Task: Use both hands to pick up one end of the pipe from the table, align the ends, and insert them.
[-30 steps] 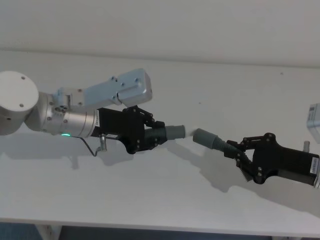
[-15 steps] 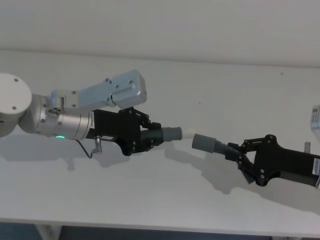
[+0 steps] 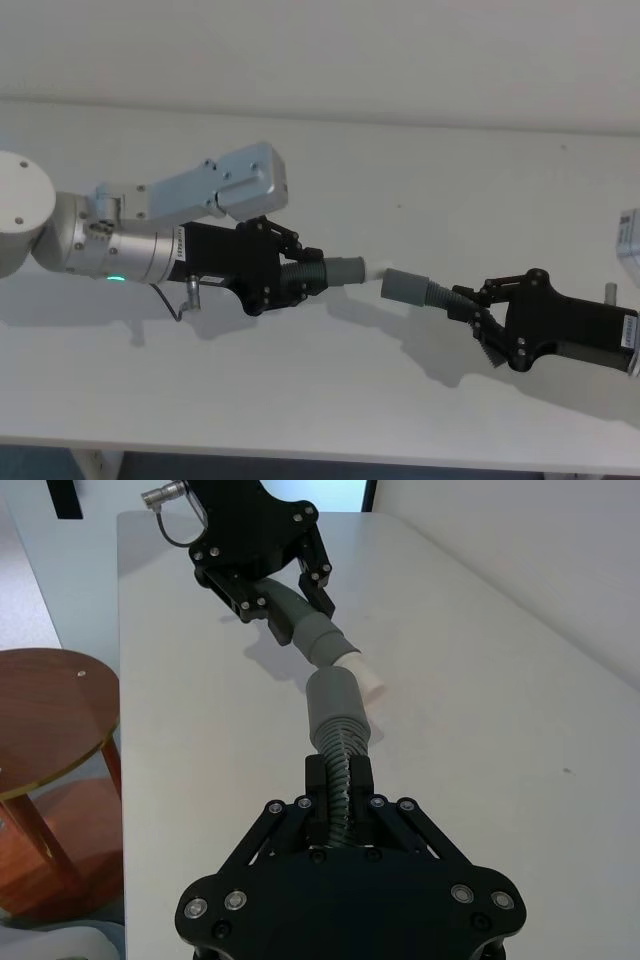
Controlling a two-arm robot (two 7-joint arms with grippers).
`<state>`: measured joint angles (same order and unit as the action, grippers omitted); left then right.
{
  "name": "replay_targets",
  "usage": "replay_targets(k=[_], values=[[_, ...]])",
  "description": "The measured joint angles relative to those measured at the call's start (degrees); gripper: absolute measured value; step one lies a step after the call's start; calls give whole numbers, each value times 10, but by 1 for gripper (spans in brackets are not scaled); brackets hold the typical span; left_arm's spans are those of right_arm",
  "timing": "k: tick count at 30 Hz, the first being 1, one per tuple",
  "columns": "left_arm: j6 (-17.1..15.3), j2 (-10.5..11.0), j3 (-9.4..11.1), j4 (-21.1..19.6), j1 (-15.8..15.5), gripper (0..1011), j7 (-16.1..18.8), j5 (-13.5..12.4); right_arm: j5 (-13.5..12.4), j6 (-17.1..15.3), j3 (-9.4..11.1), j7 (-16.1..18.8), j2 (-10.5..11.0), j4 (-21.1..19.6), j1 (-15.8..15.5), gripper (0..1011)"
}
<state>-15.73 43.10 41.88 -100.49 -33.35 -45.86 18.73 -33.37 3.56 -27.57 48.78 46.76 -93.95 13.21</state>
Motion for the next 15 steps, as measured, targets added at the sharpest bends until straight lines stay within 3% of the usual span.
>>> replay_targets(k=[15], values=[[-4, 19, -10, -19, 14, 333, 6, 5, -1, -3, -8, -3, 3, 2, 6, 136]])
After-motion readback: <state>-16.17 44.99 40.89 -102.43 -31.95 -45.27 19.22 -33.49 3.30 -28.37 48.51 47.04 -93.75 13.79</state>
